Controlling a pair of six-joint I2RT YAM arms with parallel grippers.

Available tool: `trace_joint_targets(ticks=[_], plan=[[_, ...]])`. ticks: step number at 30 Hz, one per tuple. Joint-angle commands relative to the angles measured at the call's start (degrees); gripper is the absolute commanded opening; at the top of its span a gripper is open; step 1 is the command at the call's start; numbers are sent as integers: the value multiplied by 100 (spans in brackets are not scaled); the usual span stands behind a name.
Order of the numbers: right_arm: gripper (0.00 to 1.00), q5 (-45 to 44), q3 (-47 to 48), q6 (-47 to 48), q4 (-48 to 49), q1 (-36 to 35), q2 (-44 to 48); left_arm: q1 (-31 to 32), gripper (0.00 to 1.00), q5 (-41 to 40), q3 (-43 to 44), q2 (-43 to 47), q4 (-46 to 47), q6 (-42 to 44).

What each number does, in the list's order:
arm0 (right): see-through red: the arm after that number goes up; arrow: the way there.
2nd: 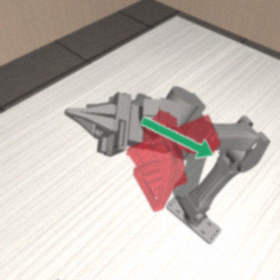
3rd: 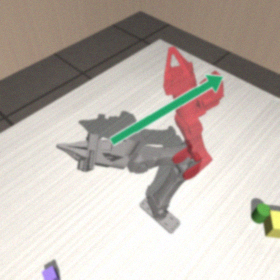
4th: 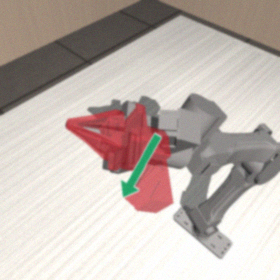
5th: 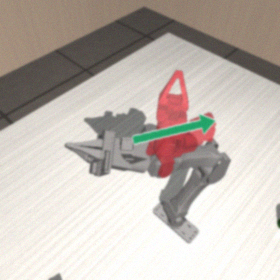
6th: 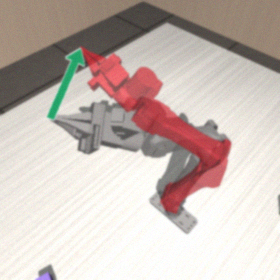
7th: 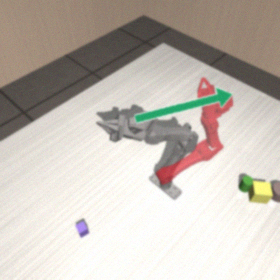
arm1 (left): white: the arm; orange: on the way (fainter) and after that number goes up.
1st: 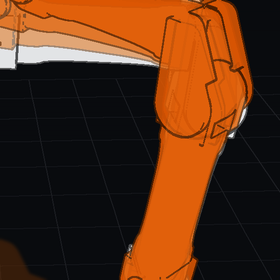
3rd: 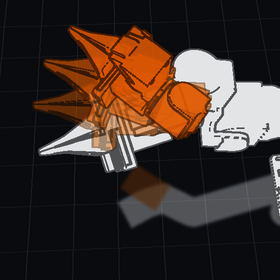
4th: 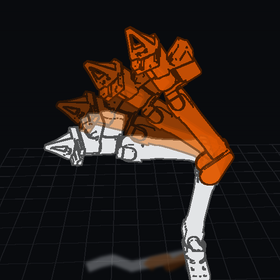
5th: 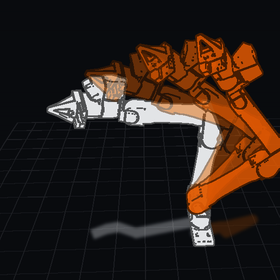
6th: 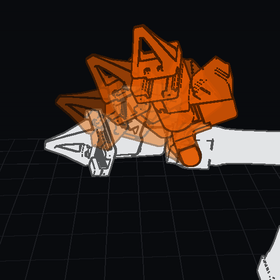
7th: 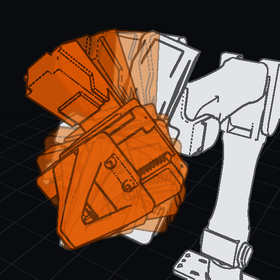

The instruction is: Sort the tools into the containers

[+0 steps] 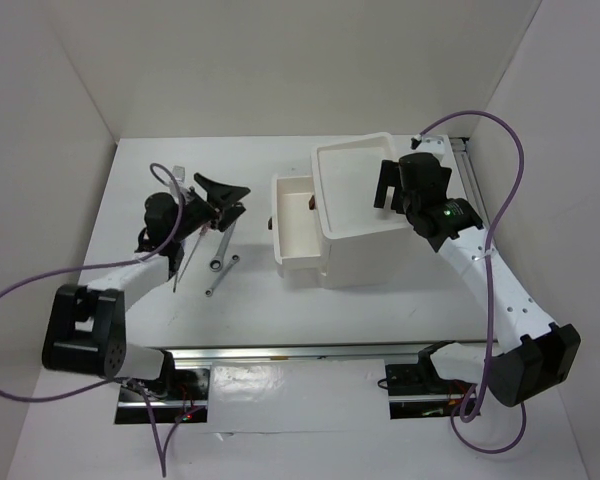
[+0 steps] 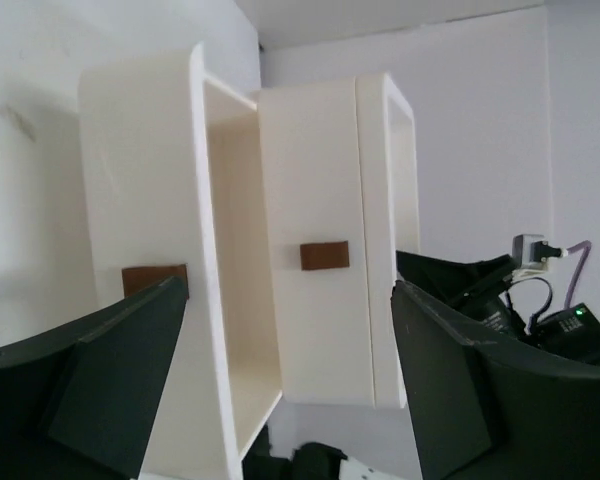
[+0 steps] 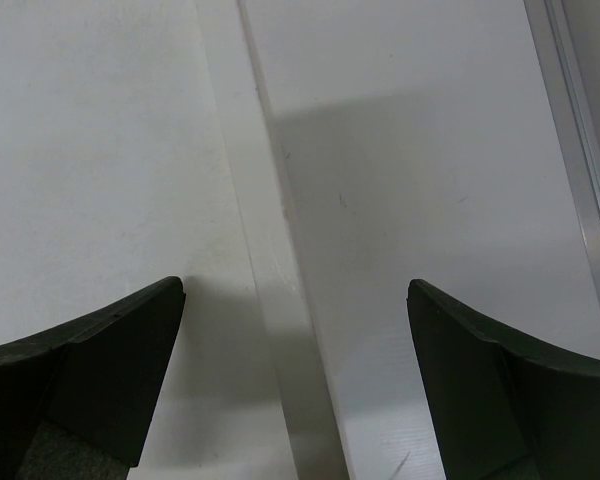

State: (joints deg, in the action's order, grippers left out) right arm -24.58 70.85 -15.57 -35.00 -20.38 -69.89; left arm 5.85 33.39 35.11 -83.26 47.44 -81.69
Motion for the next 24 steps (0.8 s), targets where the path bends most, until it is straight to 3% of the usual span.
trace_joint_targets(ticks=[1,4,5,6,9,13,17,24], plan=[[100,23,52,72,-94,-54,-95,-118,97,-542,627,957,-2150,1327],[100,23,52,133,-94,-54,-95,-119,100,-1849,1802,1207,-4534,2285],[100,-29,52,133,-94,-54,-95,-119,100,-2193,2145,1129,-5925,2446],[100,23,52,133,-94,-106,-95,-119,100,-2744,2749,1006,-6470,2595],[100,84,52,133,-94,-106,-95,-259,100,-3329,3604,289,-7903,3131],[100,199,52,133,-42,-106,-201,-383,96,-3778,4485,-1005,-8724,4071],[100,252,-150,133,117,-106,-201,-207,94,-4208,4865,-1866,-8604,4801],[100,243,-203,81,46,-106,-201,-189,94,-4823,5374,-2887,-8550,4970]])
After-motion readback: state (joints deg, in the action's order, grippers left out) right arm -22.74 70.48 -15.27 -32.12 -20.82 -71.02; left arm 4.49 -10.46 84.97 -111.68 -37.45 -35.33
